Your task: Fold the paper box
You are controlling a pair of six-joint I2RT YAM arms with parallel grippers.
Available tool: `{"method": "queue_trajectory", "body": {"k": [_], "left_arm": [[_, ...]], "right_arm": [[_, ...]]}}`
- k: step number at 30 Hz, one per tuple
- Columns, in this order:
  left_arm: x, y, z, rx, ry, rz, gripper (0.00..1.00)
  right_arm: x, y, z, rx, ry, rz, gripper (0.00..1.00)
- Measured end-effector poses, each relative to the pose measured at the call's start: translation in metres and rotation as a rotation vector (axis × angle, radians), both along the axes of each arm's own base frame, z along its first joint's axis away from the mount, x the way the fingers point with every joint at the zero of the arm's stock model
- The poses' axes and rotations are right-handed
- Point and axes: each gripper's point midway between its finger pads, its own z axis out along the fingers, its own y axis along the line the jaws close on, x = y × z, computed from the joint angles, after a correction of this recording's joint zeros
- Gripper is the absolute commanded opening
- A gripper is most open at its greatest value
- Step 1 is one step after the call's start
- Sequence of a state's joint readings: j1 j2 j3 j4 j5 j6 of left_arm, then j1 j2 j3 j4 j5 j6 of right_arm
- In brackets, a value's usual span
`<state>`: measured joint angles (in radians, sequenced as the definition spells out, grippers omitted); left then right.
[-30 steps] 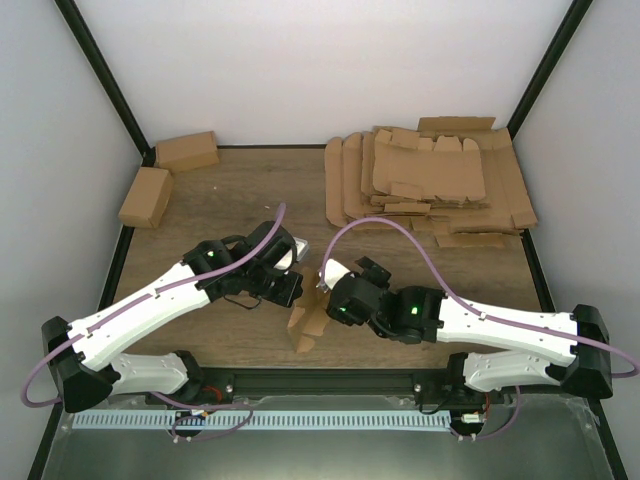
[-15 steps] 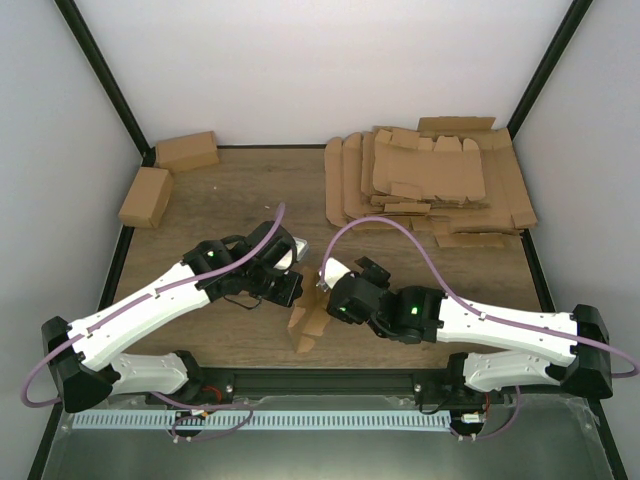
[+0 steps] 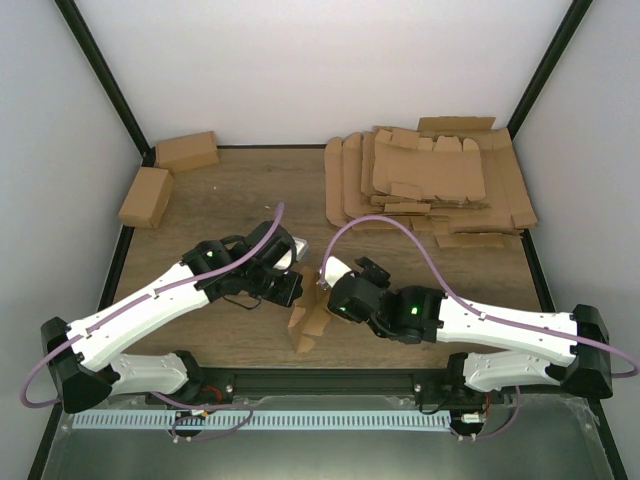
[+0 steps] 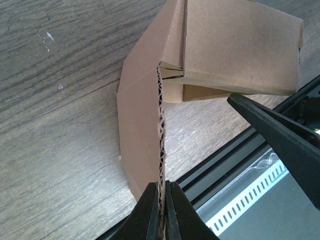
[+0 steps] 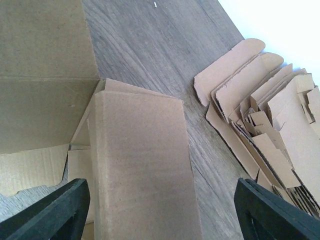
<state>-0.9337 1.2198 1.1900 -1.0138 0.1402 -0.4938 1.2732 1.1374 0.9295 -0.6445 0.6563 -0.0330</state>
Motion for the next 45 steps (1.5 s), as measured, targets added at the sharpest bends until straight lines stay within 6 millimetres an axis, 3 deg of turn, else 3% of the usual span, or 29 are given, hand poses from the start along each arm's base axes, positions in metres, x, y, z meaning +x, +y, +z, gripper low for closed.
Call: {"method": "queue_trajectory", "body": {"k": [8, 14, 23, 34, 45], "left_arm": [[0.000, 0.000, 0.000, 0.000, 0.000, 0.001, 0.04], [0.000, 0.000, 0.002, -0.009, -0.005, 0.001, 0.04], [0.000, -0.003, 0.007, -0.033, -0.010, -0.002, 0.04], [-0.004, -0.008, 0.018, -0.093, -0.013, -0.018, 0.04], [-0.010, -0.010, 0.023, -0.135, 0.011, -0.022, 0.05]], "right_arm": [[0.002, -0.001, 0.000, -0.008, -0.013, -0.011, 0.79], [0.006, 0.002, -0.017, -0.085, -0.012, -0.021, 0.77], [0.021, 0.001, -0.028, -0.196, -0.091, -0.065, 0.65], [0.025, 0.010, -0.009, -0.186, -0.214, -0.081, 0.51], [0.026, 0.009, -0.012, -0.179, -0.233, -0.088, 0.30]]}}
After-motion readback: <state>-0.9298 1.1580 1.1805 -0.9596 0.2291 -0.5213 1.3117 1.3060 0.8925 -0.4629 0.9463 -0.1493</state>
